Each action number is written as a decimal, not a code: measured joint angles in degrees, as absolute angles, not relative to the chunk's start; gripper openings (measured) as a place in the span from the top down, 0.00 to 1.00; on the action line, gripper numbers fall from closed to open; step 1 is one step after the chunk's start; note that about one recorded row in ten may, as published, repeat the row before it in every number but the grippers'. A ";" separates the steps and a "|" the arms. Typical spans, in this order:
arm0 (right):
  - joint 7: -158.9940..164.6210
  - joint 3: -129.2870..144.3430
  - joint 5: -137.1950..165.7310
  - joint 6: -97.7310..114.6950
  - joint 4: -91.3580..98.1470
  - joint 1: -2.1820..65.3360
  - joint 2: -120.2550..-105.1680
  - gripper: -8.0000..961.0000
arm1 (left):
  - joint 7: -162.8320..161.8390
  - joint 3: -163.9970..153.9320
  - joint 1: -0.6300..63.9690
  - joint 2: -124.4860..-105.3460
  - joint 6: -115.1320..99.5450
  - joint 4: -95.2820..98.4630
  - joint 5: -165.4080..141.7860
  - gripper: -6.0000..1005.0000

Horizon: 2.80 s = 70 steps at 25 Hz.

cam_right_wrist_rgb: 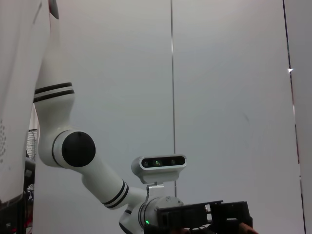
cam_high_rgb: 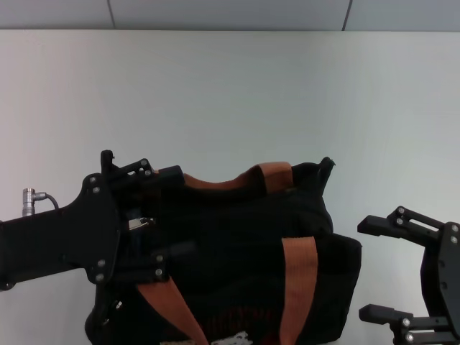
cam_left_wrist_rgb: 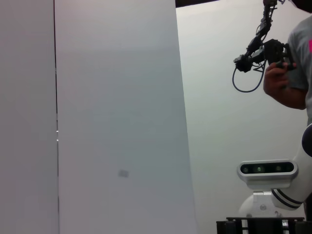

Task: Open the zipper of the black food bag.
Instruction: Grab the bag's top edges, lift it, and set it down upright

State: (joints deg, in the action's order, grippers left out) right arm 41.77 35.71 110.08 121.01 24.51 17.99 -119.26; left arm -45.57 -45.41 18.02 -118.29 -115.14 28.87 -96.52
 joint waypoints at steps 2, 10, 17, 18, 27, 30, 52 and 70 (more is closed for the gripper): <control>41.79 35.73 110.09 120.72 24.50 18.01 -119.26 0.11 | -45.03 -45.79 17.77 -118.31 -115.14 28.96 -96.06 0.21; 41.79 35.32 110.04 120.50 24.36 17.95 -119.35 0.11 | -44.66 -45.82 16.91 -118.28 -115.13 29.17 -93.18 0.21; 41.41 31.39 109.31 119.99 23.61 17.03 -119.37 0.11 | -45.13 -39.93 10.40 -115.66 -115.17 31.88 -89.05 0.22; 41.41 31.39 109.31 119.99 23.61 17.03 -119.37 0.11 | -45.13 -39.93 10.40 -115.66 -115.17 31.88 -89.05 0.22; 41.30 28.53 109.24 119.15 22.58 17.41 -119.18 0.11 | -46.65 -40.11 1.20 -111.83 -115.14 31.30 -88.20 0.23; 41.45 28.49 109.24 118.90 22.58 17.54 -119.18 0.11 | -46.70 -40.56 0.78 -111.77 -115.15 31.33 -88.34 0.23; 41.73 28.36 109.24 118.92 22.58 17.33 -119.24 0.11 | -46.37 -49.31 4.55 -114.49 -114.38 30.08 -94.80 0.26; 41.35 26.83 108.72 119.18 22.58 16.70 -119.19 0.11 | -43.66 -48.51 5.99 -115.65 -113.52 28.78 -95.09 0.70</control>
State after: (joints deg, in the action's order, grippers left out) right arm 41.35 26.83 108.72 119.18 22.58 16.70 -119.19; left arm -43.66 -48.51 5.99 -115.65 -113.52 28.78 -95.09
